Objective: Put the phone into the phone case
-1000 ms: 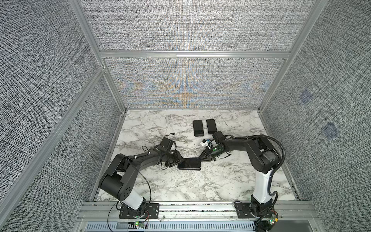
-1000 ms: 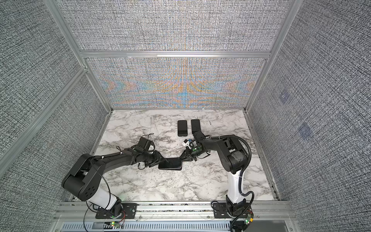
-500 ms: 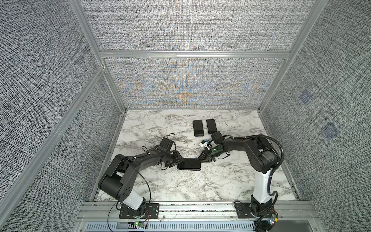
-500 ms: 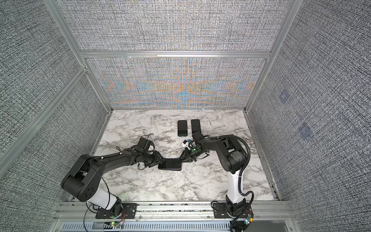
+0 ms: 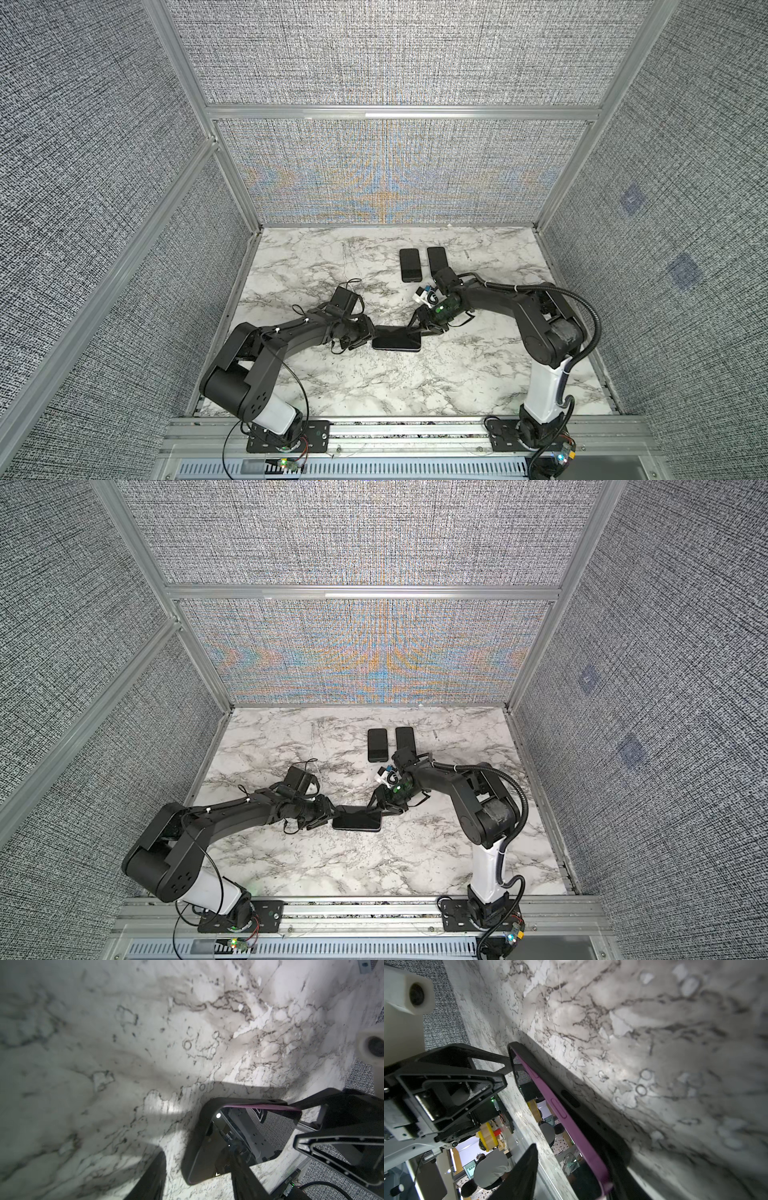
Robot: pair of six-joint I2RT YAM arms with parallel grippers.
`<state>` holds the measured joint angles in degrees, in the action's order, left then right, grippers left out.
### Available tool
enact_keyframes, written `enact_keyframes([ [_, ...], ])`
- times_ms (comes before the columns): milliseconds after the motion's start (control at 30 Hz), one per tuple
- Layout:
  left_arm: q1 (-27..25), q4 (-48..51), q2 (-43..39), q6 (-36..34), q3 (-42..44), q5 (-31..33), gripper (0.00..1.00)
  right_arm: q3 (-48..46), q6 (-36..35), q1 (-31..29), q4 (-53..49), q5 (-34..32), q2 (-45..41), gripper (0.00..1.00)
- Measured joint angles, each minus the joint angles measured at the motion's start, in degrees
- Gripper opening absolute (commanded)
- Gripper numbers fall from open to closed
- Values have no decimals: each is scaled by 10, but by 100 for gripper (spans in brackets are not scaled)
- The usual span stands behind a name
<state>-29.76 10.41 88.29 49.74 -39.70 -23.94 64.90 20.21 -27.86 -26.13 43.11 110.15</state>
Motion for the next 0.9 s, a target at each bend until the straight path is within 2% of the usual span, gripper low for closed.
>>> enact_keyframes([
  [667,0,18,1,-29,-9,-7,52,73,-37,-47,-107,-160,-11,70],
  [900,-1,26,12,-46,-23,-21,53,88,-45,-52,-126,-198,-10,71],
])
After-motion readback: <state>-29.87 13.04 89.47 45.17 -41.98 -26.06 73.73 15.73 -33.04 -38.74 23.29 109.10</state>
